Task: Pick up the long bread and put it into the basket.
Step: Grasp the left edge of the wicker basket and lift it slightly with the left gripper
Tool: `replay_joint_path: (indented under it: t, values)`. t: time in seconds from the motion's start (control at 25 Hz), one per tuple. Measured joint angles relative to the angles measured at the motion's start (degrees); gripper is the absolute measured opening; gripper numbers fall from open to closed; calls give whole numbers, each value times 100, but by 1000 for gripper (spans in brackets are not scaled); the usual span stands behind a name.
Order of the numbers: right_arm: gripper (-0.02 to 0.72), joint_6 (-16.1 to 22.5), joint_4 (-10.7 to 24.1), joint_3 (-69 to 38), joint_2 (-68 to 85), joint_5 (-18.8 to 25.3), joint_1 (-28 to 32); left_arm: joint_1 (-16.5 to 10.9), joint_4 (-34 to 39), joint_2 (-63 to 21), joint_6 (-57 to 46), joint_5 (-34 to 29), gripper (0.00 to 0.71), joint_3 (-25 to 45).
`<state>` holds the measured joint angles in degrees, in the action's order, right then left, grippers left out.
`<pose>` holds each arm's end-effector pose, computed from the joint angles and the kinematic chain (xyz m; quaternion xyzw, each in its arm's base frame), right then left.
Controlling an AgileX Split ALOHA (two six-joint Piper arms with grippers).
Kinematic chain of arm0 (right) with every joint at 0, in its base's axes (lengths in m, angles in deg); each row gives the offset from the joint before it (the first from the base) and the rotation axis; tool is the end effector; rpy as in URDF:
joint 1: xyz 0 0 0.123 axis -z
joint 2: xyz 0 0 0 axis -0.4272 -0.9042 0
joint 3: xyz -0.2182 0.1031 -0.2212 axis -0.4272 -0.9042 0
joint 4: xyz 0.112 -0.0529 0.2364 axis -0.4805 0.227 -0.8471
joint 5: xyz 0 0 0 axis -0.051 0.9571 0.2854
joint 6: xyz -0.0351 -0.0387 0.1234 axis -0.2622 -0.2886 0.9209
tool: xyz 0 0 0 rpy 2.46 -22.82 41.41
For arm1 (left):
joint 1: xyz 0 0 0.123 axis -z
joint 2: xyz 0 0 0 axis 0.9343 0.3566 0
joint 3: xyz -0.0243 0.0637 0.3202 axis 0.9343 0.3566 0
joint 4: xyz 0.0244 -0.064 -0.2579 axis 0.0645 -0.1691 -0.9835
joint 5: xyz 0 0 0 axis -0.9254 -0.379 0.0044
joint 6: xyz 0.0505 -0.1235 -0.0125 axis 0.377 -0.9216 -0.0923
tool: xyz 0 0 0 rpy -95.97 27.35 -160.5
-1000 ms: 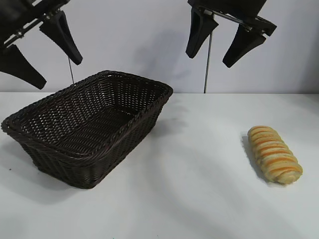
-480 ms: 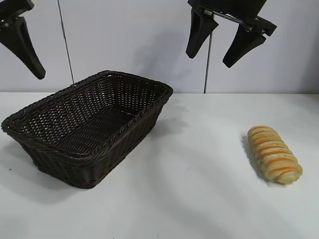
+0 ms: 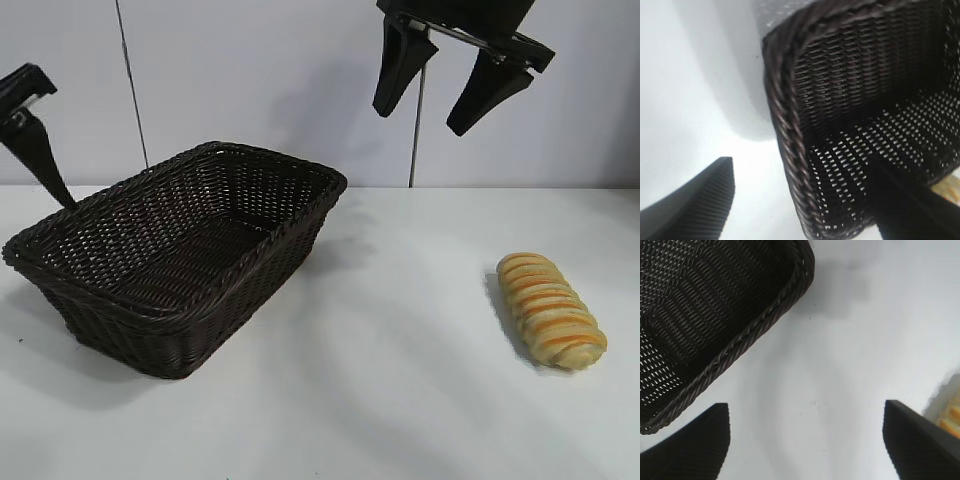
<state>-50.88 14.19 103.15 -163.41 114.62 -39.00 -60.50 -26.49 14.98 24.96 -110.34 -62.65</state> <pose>0.4513 0.1510 0.2918 -0.1685 0.9623 0.1612 0.1403 0.2997 -0.0828 0.2104 -0.3951 0.8822 -0.2348 0.1019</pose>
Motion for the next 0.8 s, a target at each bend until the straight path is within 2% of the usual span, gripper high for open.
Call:
replay_joint_path:
  t: [0.16,0.36,0.8]
  values:
    - [601,0,0,0,0,0,0,80,5,0,-10,244,532,0]
    - [601,0,-10,0,0,0,0,386,150,54,-171,589,532,0]
    - [601,0,-10,0,0,11,0,436,281,952,-328,761,532,26]
